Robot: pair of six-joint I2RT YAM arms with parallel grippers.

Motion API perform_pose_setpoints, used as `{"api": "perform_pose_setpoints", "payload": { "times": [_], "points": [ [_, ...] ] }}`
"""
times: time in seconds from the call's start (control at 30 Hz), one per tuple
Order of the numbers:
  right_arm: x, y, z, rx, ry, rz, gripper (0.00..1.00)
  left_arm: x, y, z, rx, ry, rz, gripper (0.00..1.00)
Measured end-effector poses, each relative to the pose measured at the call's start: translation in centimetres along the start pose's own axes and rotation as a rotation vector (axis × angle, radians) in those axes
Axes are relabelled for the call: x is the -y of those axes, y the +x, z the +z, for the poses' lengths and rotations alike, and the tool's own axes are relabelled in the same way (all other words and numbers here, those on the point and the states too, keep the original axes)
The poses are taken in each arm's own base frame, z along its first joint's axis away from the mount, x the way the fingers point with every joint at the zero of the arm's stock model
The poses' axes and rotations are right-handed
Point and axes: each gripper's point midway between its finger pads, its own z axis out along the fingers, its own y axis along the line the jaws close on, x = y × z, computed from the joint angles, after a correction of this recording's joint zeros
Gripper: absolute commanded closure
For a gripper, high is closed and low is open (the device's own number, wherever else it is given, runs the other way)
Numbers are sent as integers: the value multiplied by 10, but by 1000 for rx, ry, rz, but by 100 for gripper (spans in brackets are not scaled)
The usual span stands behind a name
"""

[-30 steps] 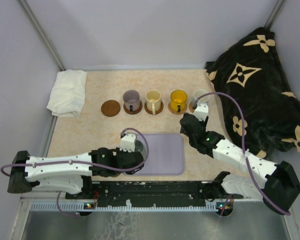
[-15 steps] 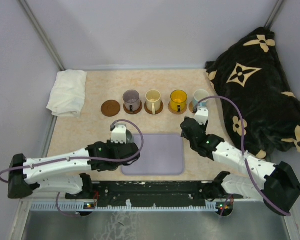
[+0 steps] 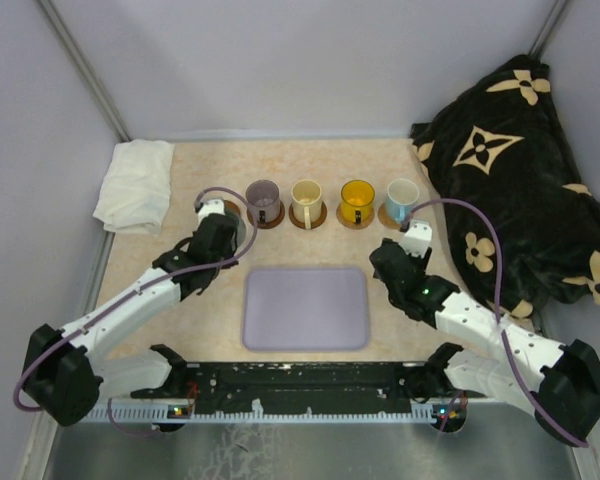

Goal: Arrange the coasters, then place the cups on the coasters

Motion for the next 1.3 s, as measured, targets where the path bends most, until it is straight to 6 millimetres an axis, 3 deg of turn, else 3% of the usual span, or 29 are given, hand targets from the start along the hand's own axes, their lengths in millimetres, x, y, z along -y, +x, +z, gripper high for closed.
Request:
{"api": "perform_pose_setpoints", "payload": {
  "times": [0.17, 0.33, 0.43, 0.67, 0.9, 1.3],
  "points": [
    [24, -11, 4, 20, 72, 30, 33, -16, -9, 33, -15, -15, -10, 100],
    [53, -33, 8, 60, 143, 90, 32, -35, -16, 62, -34, -30, -42, 100],
    [61, -44, 9, 80, 165, 97, 32, -41, -22, 78, -40, -38, -43, 100],
    [53, -65, 10, 110, 146, 105, 32, -28, -56, 110, -10, -7, -25, 100],
    [45, -70, 12, 108, 123, 113, 31, -10, -87, 131, -3, 24, -18, 100],
    [41, -74, 10, 109, 104, 129, 31, -13, -84, 132, -88, -1, 24, 100]
  ]
}}
